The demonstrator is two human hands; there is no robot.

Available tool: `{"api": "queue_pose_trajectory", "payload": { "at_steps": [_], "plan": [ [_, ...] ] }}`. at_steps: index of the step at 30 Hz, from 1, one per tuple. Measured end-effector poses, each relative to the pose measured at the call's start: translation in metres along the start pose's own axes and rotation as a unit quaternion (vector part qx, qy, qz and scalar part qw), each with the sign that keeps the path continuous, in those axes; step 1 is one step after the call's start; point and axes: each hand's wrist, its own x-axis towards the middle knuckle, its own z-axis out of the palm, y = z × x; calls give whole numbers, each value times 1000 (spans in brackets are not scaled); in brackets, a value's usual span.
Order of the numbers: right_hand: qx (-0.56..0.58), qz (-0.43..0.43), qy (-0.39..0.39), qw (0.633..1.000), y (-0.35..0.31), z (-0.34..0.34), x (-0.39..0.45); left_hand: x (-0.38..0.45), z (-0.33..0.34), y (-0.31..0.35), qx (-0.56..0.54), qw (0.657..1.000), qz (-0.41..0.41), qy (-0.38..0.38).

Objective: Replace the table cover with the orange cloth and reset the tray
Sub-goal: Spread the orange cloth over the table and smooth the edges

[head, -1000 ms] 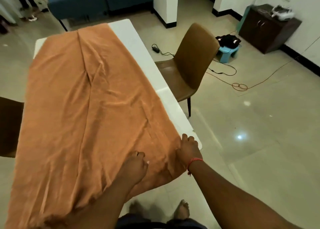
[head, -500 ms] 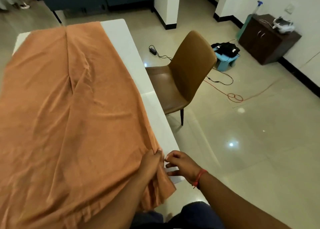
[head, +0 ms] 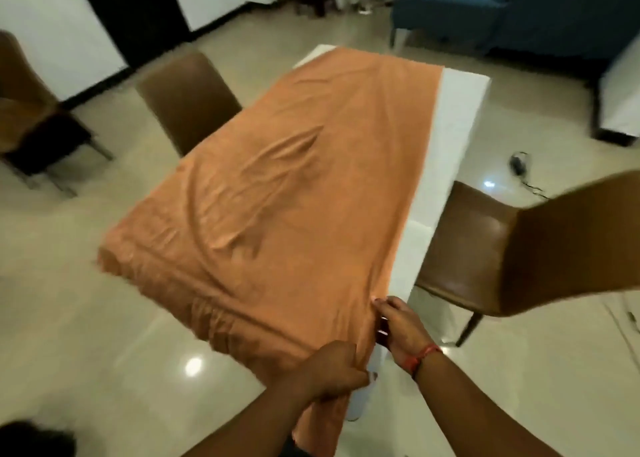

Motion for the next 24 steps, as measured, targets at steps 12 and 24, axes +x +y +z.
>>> {"api": "queue_pose_trajectory", "payload": {
  "at_steps": [12,24],
  "plan": [
    [-105,20,16,994,20,-33,-7,-56,98,-14,89,984,-109,104],
    [-270,92,-11,958,72,-91,-56,-70,195,-51,93,955,-232,159]
  ]
}}
